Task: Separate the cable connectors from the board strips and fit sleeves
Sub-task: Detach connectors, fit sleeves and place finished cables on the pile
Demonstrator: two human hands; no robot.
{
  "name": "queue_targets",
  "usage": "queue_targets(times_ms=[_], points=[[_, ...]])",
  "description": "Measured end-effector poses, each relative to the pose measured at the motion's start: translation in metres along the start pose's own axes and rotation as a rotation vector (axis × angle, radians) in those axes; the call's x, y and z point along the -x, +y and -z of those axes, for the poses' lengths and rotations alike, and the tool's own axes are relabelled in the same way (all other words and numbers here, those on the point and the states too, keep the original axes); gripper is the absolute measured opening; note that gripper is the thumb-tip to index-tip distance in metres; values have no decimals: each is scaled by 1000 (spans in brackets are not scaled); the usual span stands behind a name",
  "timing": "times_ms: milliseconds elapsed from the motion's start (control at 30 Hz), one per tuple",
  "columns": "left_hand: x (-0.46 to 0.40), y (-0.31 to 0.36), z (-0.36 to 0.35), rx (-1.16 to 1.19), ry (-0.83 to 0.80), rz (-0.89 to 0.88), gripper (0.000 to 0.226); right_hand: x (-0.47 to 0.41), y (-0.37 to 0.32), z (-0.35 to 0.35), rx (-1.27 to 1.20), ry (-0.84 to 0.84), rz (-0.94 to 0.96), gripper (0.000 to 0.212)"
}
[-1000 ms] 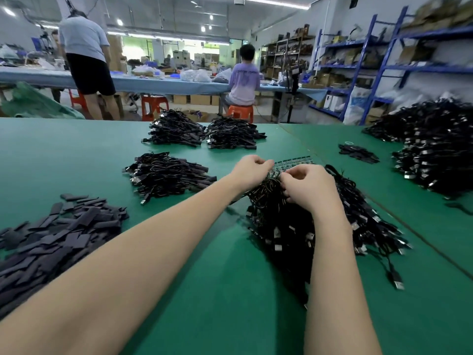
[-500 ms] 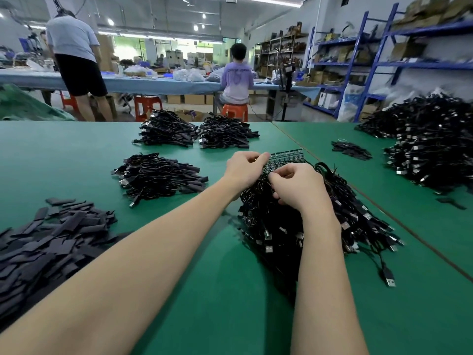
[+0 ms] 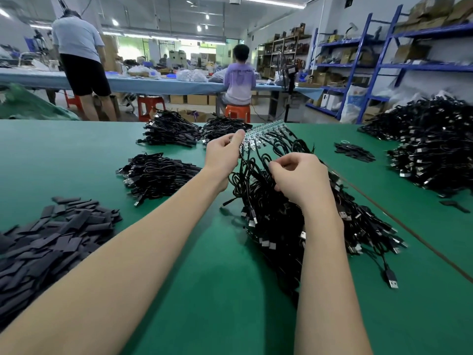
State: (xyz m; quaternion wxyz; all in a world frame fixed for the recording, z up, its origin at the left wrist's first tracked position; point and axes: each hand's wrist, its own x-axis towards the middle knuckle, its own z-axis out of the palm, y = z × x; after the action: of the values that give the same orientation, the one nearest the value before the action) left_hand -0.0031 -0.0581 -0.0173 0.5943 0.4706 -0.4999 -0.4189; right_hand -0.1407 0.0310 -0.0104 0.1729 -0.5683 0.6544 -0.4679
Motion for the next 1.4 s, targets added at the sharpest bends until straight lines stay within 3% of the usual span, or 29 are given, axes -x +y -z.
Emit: queue_targets(times_ms=[300, 567, 667, 800, 900, 1033, 1133, 1267, 1400], points=[[15, 12, 77, -19, 89, -148, 26, 5, -23, -25, 19, 63, 115, 8], [48, 11, 150, -32, 147, -201, 30, 15, -40, -59, -96, 25, 168, 35], [54, 0, 172, -45, 165, -162, 32, 18, -42, -68, -10, -63, 185, 38], [57, -7, 192, -91, 175, -91, 30, 17, -39, -75, 258, -275, 152, 27], [55, -5, 198, -127, 173, -100, 26, 16, -35, -75, 338, -410, 92, 33], [55, -3, 202, -105, 169, -75, 19, 18, -36, -74, 294, -484, 107, 35], [59, 4, 204, -52, 136, -28, 17, 17, -34, -75, 249, -490, 157, 20], [61, 14, 209, 60, 28, 68, 21, 14, -29, -67, -82, -626, 85, 11], [60, 5, 218, 142, -123, 301, 33, 14, -18, -53, -358, -868, 16, 21]])
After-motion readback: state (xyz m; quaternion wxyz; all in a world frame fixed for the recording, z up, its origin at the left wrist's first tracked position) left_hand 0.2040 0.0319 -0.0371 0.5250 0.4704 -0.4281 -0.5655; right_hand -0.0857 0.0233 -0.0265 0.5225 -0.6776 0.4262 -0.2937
